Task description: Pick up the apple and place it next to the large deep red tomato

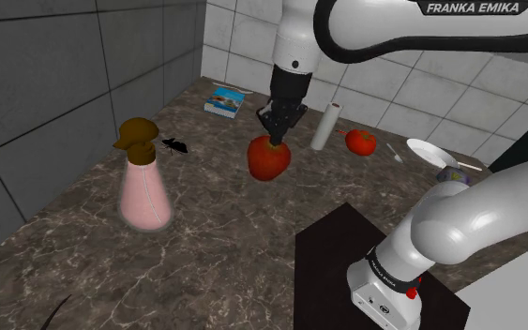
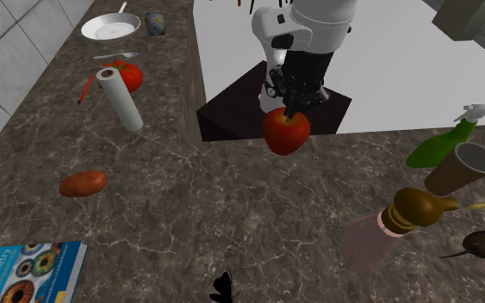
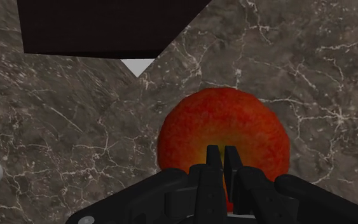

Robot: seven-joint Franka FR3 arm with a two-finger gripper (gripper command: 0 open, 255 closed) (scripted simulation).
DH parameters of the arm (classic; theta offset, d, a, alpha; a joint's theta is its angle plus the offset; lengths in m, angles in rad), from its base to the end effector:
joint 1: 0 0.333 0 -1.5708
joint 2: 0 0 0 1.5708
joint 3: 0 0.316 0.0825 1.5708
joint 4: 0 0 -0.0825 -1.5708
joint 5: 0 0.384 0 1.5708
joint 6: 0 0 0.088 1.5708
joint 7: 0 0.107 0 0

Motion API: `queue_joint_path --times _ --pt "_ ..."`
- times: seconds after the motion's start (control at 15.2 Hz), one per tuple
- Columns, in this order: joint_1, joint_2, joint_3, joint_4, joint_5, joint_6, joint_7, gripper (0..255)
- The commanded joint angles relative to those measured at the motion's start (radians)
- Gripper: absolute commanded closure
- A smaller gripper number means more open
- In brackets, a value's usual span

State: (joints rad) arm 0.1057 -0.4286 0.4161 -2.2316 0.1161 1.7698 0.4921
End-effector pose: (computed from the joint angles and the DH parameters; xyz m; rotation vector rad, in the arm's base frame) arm 0.3578 0.2374 0.5190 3.0618 -0.0557 -0.0455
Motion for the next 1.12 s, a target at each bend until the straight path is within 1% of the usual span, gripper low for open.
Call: queue_joint_path --times 0.0,0.73,1.06 --pt "-0.002 0.003 -0.002 0.029 -0.003 -0.026 0.000 255" --pt "-0.009 0.011 -0.015 0.180 -0.013 -0.170 -0.001 255" --pt "-0.025 -0.117 -0.117 0.063 -0.026 -0.184 -0.125 255"
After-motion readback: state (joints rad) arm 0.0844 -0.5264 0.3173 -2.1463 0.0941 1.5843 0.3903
